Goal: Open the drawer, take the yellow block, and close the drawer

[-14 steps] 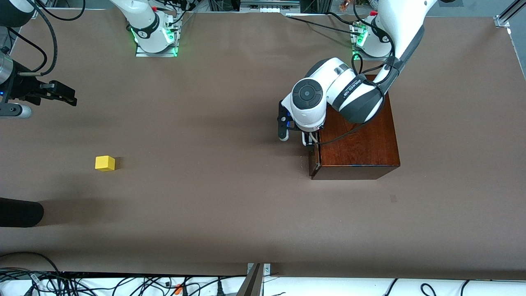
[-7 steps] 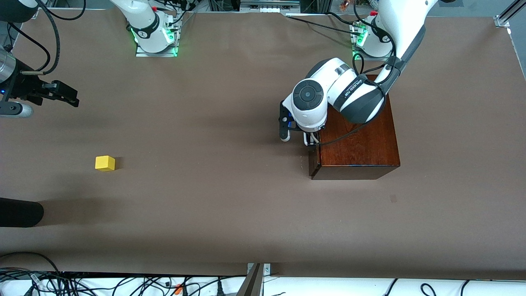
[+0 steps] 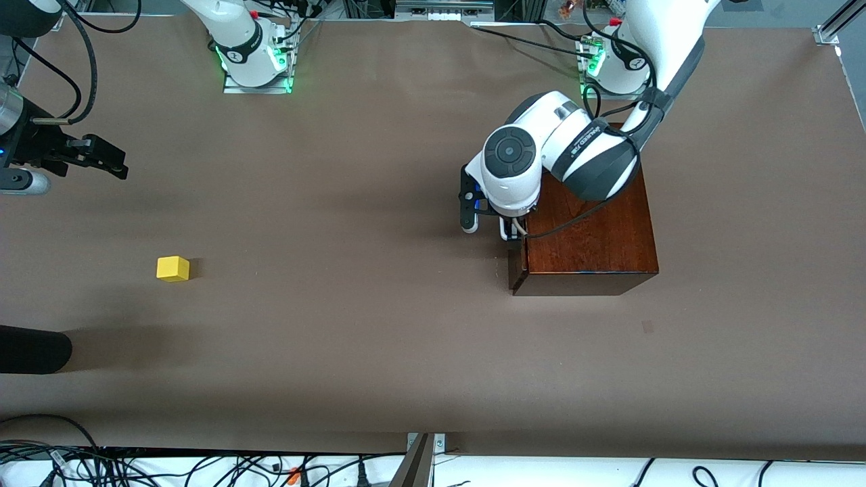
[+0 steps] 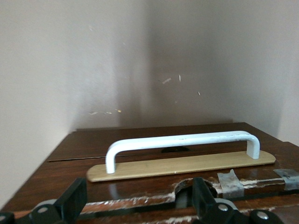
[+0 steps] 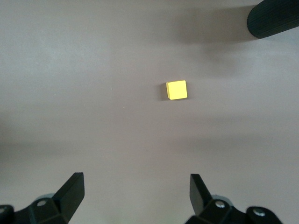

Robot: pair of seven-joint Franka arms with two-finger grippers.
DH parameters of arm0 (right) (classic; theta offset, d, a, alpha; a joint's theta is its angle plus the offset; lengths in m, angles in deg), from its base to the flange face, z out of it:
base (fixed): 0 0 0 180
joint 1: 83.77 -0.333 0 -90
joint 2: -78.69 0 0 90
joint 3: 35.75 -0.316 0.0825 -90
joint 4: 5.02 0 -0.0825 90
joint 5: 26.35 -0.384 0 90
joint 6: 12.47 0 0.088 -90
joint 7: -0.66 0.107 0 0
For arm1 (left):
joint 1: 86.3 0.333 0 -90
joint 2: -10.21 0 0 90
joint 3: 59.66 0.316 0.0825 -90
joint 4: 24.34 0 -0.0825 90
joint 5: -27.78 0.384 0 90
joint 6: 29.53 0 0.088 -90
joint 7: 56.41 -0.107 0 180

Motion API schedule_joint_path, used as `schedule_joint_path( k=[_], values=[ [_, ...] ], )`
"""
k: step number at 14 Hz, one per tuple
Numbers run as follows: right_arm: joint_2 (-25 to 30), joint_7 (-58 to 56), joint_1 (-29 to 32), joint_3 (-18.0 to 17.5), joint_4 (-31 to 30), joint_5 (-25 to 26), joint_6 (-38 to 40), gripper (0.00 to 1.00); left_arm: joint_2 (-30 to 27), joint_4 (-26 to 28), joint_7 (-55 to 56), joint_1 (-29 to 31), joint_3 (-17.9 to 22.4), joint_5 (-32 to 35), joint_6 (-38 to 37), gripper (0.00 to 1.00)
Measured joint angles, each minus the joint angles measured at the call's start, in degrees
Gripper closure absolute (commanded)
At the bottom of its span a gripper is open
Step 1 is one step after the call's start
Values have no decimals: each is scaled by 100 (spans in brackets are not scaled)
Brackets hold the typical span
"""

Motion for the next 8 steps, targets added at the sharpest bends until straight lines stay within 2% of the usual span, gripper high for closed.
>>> schedule_joint_path(
  k=[5, 8],
  values=[
    [0, 0, -33, 54, 0, 0, -4, 0, -95, -458, 457, 14, -21, -1024, -154, 0],
    [0, 1, -42, 56, 0, -3, -4, 0, -350, -641, 1027, 371, 1, -1209, -909, 0]
  ],
)
